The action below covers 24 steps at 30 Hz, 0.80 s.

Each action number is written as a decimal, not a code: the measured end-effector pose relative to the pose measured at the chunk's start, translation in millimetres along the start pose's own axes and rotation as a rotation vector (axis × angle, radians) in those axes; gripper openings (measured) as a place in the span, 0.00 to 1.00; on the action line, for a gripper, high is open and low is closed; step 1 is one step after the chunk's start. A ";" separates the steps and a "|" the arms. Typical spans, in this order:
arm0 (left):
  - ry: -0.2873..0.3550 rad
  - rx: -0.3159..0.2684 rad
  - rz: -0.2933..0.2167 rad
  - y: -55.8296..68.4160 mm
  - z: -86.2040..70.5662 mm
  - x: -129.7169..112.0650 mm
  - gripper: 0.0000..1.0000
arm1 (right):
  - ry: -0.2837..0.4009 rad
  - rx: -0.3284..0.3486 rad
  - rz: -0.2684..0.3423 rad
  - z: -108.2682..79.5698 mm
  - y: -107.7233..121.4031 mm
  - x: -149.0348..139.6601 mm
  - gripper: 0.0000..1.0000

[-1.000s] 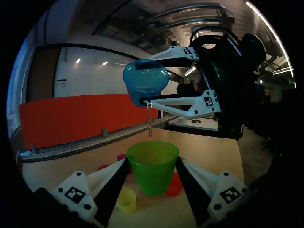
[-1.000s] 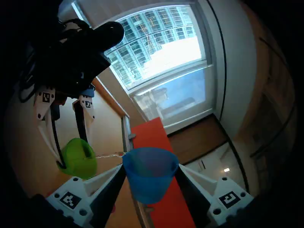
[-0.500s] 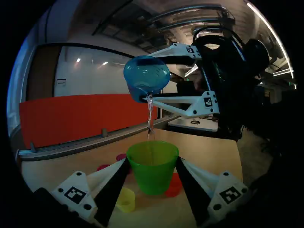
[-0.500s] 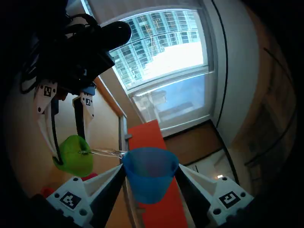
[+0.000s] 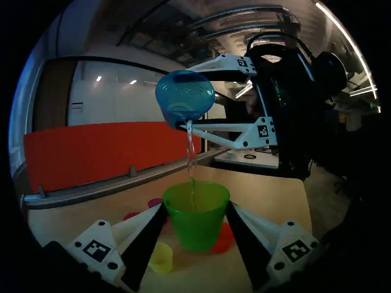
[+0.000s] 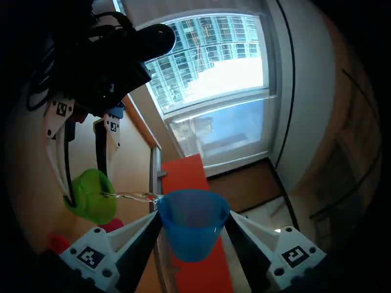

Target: Pour water

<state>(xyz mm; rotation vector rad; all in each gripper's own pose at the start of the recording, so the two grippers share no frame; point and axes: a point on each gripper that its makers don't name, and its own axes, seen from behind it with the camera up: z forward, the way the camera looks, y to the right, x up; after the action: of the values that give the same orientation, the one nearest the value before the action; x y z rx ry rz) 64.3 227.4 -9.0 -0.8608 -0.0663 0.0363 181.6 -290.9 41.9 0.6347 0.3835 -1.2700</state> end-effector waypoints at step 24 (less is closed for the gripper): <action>0.003 -0.006 0.006 4.8 0.1 5.3 0.85 | 0.006 -0.041 -0.102 -3.8 20.2 2.6 0.90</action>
<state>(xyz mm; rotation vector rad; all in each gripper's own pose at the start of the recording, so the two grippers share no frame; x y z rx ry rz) 69.6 230.8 -12.4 -0.8674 -0.0615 0.0404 202.0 -287.2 42.0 0.5909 0.4506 -1.3542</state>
